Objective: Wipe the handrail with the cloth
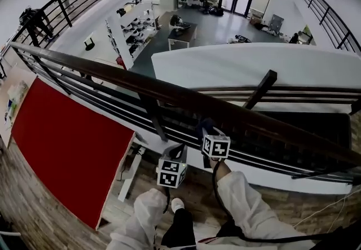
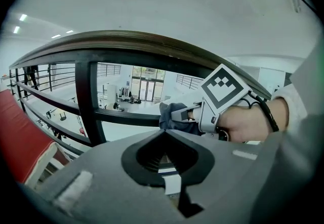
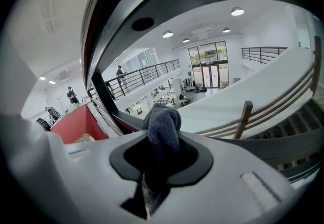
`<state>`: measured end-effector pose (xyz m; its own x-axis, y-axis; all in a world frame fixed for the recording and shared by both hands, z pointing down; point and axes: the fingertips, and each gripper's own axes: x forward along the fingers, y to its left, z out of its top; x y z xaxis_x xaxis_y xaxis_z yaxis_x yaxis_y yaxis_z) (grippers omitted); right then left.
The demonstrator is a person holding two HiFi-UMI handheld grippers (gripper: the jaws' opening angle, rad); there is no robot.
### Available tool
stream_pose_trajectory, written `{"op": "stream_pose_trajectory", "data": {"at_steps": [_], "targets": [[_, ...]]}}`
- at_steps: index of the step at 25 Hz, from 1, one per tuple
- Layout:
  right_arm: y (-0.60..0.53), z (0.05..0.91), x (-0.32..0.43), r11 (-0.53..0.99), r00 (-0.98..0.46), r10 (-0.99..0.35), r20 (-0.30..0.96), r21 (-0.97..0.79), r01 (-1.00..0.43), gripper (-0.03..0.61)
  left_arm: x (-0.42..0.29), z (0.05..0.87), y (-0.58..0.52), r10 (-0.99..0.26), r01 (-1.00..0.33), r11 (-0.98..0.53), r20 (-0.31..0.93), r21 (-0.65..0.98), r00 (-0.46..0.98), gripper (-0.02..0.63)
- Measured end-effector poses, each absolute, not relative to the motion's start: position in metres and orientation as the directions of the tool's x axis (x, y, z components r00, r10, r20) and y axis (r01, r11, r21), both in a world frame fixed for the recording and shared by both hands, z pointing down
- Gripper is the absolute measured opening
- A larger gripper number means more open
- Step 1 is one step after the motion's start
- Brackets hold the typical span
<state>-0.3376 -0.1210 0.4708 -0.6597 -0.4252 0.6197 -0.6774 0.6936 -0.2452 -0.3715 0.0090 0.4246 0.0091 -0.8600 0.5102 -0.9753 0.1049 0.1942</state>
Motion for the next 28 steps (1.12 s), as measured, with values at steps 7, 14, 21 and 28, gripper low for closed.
{"op": "stream_pose_trajectory", "data": {"at_steps": [7,14,21,28], "targets": [[-0.140,0.471,-0.273,0.665,-0.637,-0.455,0.622,-0.238,-0.707,0.080,-0.317,0.427,-0.010,-0.853,-0.979,0.068,0.520,0.192,0.043,0.003],[-0.164,0.472,-0.215,0.628,-0.615,-0.485,0.621,-0.242,-0.740,0.080,-0.267,0.421,-0.032,-0.851,-0.983,0.007,0.518,0.186,0.092,0.003],[-0.181,0.476,-0.143,0.598,-0.614,-0.510,0.602,-0.265,-0.756,0.080,-0.198,0.425,-0.055,-0.835,-0.983,-0.057,0.532,0.175,0.143,0.003],[-0.200,0.472,-0.076,0.562,-0.593,-0.544,0.594,-0.267,-0.783,0.080,-0.135,0.425,-0.073,-0.821,-0.979,-0.103,0.541,0.174,0.183,0.003]]}}
